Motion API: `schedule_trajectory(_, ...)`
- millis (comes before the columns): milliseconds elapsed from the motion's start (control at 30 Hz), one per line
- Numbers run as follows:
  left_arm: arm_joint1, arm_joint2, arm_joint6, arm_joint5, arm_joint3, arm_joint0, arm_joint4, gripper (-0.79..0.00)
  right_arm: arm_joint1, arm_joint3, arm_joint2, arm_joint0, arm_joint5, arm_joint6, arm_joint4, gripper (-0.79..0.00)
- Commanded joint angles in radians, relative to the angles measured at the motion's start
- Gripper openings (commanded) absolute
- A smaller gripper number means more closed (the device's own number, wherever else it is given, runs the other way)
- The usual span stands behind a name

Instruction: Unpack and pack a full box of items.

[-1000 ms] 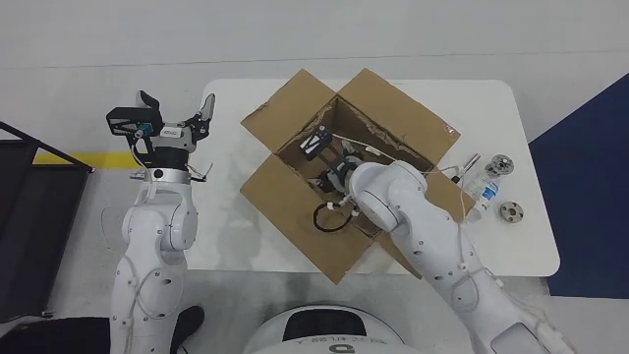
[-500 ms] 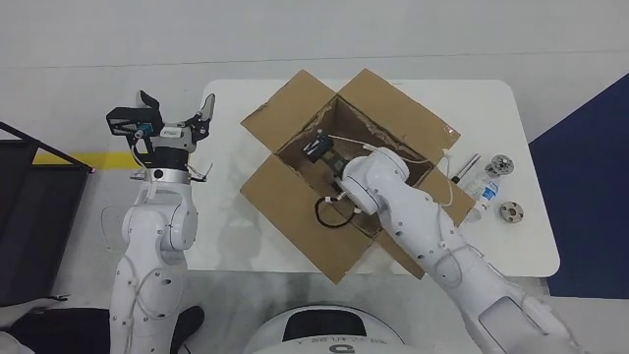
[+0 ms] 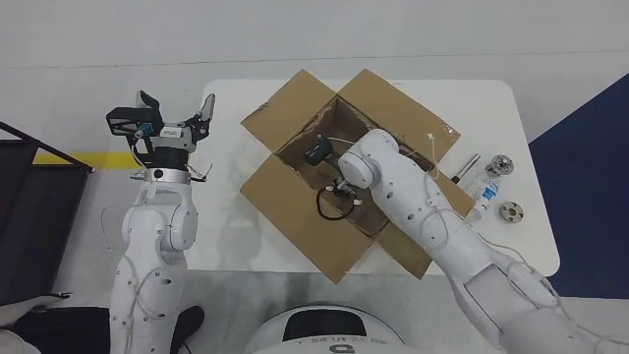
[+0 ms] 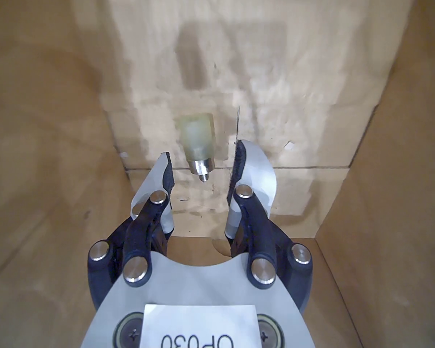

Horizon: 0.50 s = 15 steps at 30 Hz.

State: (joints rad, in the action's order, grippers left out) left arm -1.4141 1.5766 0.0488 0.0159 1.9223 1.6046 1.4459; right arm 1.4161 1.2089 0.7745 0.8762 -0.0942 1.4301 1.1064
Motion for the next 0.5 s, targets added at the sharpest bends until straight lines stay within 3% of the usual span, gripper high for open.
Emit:
schedule_trajectory(0, 0.0, 0.0, 0.0, 0.0, 0.0, 0.0, 0.0, 0.0, 0.01, -0.047, -0.02, -0.018, 0.019, 0.01, 0.002, -0.422)
schedule_trajectory(167, 0.0, 0.0, 0.0, 0.0, 0.0, 0.0, 0.0, 0.0, 0.029, -0.091, -0.05, -0.049, 0.071, -0.035, 0.026, -0.465)
schedule_trajectory(233, 0.0, 0.0, 0.0, 0.0, 0.0, 0.0, 0.0, 0.0, 0.031, -0.089, -0.054, -0.05, 0.093, -0.061, 0.051, -0.545)
schedule_trajectory(367, 0.0, 0.0, 0.0, 0.0, 0.0, 0.0, 0.0, 0.0, 0.031, -0.079, -0.046, -0.049, 0.151, -0.086, 0.095, -0.785)
schedule_trajectory(467, 0.0, 0.0, 0.0, 0.0, 0.0, 0.0, 0.0, 0.0, 0.024, -0.04, -0.019, -0.036, 0.173, -0.115, 0.115, -0.785)
